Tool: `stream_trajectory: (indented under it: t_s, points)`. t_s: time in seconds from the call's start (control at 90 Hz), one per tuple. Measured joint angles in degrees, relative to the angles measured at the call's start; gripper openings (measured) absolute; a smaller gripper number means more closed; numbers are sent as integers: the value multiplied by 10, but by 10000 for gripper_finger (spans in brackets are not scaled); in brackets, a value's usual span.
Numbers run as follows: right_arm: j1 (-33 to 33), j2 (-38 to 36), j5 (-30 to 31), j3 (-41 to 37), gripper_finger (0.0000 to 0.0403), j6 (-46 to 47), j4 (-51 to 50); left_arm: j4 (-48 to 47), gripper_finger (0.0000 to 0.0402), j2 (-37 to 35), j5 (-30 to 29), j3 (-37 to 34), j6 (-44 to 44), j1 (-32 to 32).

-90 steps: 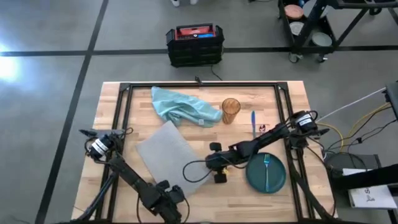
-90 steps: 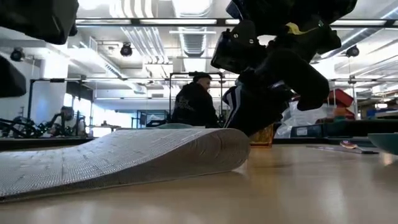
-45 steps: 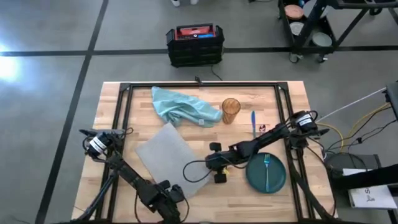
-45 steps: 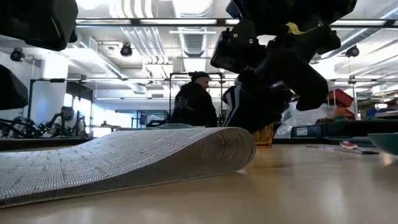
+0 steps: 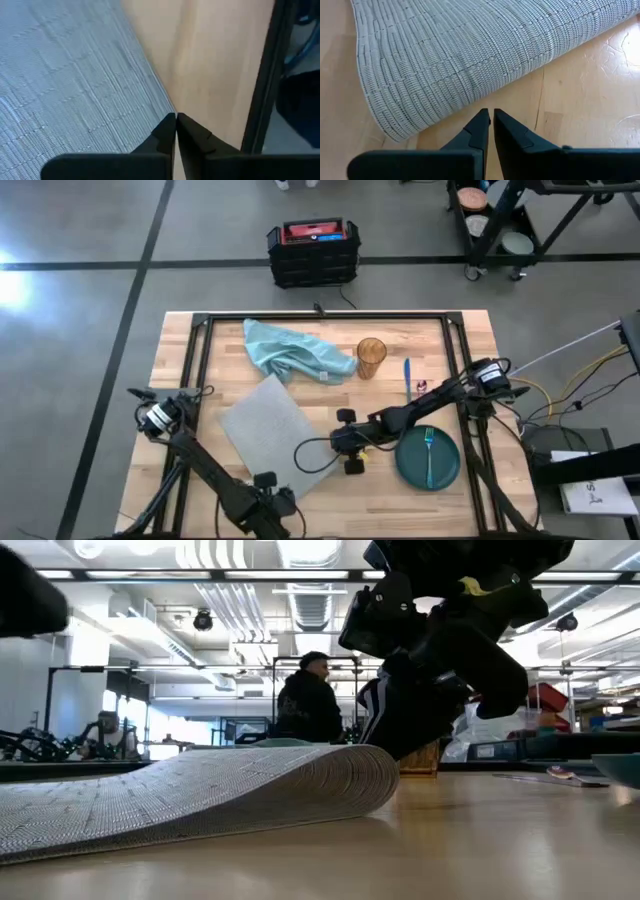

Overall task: Set table place
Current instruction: Prepare the gray table mat

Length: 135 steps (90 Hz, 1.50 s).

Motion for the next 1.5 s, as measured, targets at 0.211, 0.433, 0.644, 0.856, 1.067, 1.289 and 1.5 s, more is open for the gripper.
stream_trajectory:
  t_s: [0.211, 0.433, 0.644, 0.856, 1.067, 1.289, 1.5]
  points:
    - [0, 0, 0, 0, 14, 0, 0, 11, 84, 0, -7, -27, 13, -9]
    - [0, 0, 0, 0, 14, 0, 0, 81, 181, -2, -11, -69, 11, -9]
    - [0, 0, 0, 0, 14, 0, 0, 106, 221, -5, -31, -95, -17, -10]
    - [0, 0, 0, 0, 14, 0, 1, 135, 150, -4, -43, -126, -35, -9]
    - [0, 0, 0, 0, 14, 0, 2, 144, 17, -3, -44, -130, -43, -8]
    - [0, 0, 0, 0, 14, 0, 2, 144, 3, -20, -31, -131, -51, -7]
    - [0, -5, 0, 7, 14, -3, -28, 101, 0, -97, -47, -135, -57, -7]
